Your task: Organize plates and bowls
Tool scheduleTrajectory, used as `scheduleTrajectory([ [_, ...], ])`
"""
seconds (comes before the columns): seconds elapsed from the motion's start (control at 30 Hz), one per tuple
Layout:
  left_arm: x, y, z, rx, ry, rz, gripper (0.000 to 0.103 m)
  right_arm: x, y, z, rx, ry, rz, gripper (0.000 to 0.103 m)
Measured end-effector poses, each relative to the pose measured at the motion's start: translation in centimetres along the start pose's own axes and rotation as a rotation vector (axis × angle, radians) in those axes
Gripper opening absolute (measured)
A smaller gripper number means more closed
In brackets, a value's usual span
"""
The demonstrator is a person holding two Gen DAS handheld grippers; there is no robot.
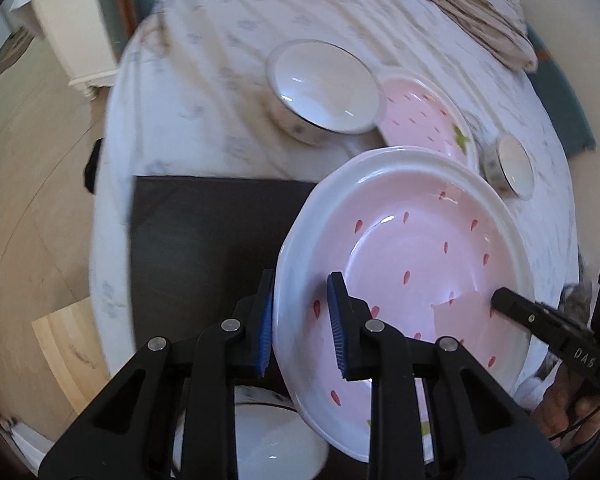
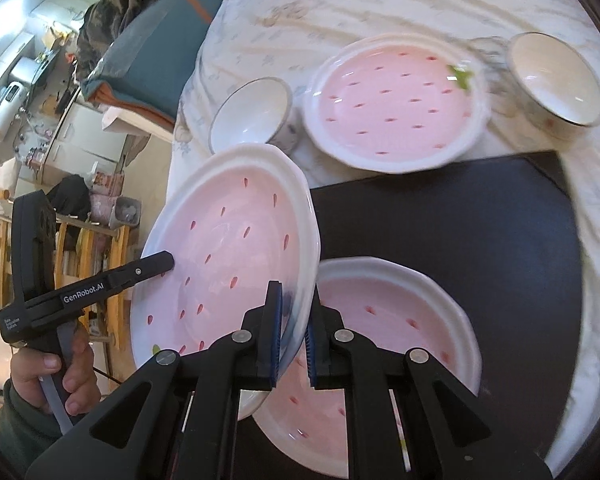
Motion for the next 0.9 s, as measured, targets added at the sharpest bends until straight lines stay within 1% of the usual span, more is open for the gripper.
scheduleTrajectory([
  [0.17,-1.9,-1.5,2.5,-0.005,-0.054,-0.054,0.021,-2.3,1.8,2.9,-0.019,-0.052,0.0,0.012],
  [0.23,-2.5,-2.1,3.3,0.002,-0.077,-0.076,0.021,-3.3,2.1,3.6,-0.025,-0.063,-0.005,0.012],
  [0.33,-3.3,-3.0,3.9,0.017,-0.11,-0.102,0.021,-5.3,2.5,5.7,-0.027,-0.107,-0.014,0.012],
  [0.53,-5.0,-4.1,4.1,0.033,-0.145,-0.146,0.022,-7.6,2.0,6.7,-0.04,-0.147,-0.038,0.012],
  [0.7,-5.5,-4.8,4.2,0.048,-0.166,-0.164,0.022,-8.3,1.2,7.2,-0.044,-0.156,-0.058,0.013],
  [0.9,-5.9,-5.3,4.9,0.057,-0.202,-0.171,0.022,-8.8,1.5,7.9,-0.054,-0.178,-0.051,0.012],
])
Point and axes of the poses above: each gripper's, at about its wrist camera, not at the fingertips, and y roughly against the way its jaws point, z to its right, x to its top, the point moved 7 cm from there along -y, roughly the way its jaws point
